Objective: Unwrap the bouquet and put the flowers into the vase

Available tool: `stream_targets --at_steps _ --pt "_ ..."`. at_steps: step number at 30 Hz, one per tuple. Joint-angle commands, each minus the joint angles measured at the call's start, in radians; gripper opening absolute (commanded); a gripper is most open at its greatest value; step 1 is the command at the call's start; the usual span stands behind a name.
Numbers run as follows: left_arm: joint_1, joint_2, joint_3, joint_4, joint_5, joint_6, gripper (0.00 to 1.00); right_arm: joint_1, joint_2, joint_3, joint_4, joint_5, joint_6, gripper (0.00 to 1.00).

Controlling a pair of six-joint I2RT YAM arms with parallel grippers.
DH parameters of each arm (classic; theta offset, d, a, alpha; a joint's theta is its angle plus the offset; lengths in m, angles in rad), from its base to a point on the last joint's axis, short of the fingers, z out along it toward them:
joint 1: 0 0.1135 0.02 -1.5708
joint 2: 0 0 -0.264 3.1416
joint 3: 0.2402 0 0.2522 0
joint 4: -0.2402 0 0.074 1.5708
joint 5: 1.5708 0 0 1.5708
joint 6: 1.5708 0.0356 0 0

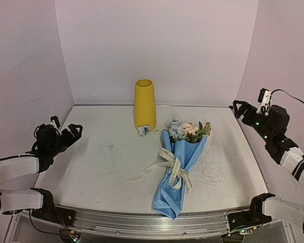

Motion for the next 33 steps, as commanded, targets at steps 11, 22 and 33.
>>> stream_targets --at_steps 11,22,33 --pt "0.017 -0.081 -0.006 0.0 -0.014 -0.02 0.99 0.001 0.023 -0.009 0.016 0.019 0.012 0.98" --pt "-0.052 0.203 0.317 0.003 0.181 0.079 1.0 0.001 0.109 0.018 0.025 -0.029 0.067 0.98" --pt "-0.155 0.53 0.734 -0.1 0.207 -0.016 1.0 0.0 0.141 0.035 0.001 -0.032 0.069 0.98"
